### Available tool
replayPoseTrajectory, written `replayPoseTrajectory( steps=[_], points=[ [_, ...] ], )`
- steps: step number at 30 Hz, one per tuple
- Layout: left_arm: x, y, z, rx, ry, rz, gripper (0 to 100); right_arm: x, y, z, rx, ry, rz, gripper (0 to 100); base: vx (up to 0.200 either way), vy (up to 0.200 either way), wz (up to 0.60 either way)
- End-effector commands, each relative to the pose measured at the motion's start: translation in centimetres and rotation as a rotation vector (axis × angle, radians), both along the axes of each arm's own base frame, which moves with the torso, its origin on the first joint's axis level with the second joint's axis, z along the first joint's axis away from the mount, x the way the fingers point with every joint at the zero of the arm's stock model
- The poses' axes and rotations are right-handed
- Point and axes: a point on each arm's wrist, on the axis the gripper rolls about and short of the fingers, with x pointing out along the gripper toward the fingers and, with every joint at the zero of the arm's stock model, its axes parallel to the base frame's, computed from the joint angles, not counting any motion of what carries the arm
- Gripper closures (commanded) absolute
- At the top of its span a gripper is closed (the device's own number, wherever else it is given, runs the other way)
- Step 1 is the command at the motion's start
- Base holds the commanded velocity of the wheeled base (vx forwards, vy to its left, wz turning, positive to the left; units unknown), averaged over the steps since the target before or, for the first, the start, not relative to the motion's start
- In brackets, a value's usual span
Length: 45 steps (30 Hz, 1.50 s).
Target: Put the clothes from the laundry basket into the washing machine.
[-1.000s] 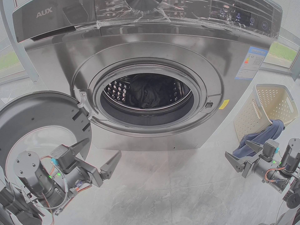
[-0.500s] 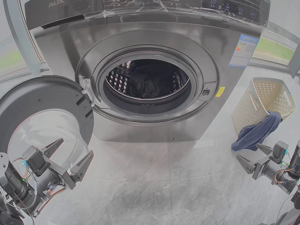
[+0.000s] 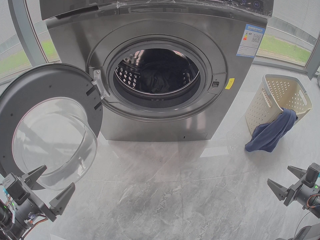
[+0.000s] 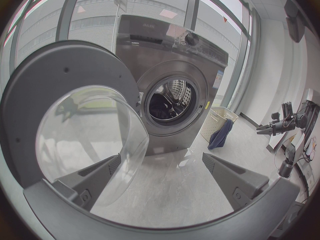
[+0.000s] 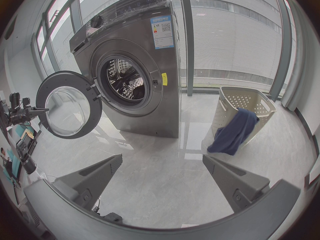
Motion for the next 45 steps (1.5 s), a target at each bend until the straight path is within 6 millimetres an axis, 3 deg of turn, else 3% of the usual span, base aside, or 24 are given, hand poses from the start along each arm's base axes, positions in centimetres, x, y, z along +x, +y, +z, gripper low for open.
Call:
replayPoseTrajectory(
  steps=[1, 10, 16, 22, 30, 33, 36, 45],
  points=[
    [-3.4, 2.6, -0.5, -0.054, -0.084, 0.060, 0, -4.1, -1.9, 0.0, 0.035, -0.109, -0.060, 0, 0.000, 0.000, 0.00],
    [-6.7, 4.3, -2.5, -0.069, -0.115, 0.091, 0, -7.8, -3.2, -1.2, 0.049, -0.199, -0.174, 0, -0.067, 0.000, 0.00],
    [-9.1, 4.9, -5.5, -0.059, -0.100, 0.142, 0, -9.8, -3.5, -2.5, 0.064, -0.272, -0.243, 0, 0.000, -0.033, 0.00],
    [-9.1, 4.9, -5.6, -0.138, -0.073, 0.162, 0, -11.4, -3.3, -4.7, 0.028, -0.243, -0.277, 0, 0.000, -0.167, 0.00],
    [-9.0, 5.1, -5.6, -0.169, -0.054, 0.271, 0, -11.4, -3.2, -4.8, 0.004, -0.238, -0.271, 0, 0.000, 0.000, 0.00],
    [-8.6, 4.8, -5.5, -0.102, -0.012, 0.325, 0, -11.4, -3.2, -4.8, 0.004, -0.238, -0.271, 0, 0.000, 0.000, 0.00],
    [-8.7, 4.5, -5.8, 0.015, -0.024, 0.271, 0, -11.4, -3.2, -4.8, 0.004, -0.239, -0.271, 0, 0.000, 0.000, 0.00],
    [-8.8, 4.4, -6.2, 0.009, 0.007, 0.289, 0, -11.3, -3.2, -4.8, 0.003, -0.244, -0.258, 0, 0.000, 0.000, 0.00]
  ],
)
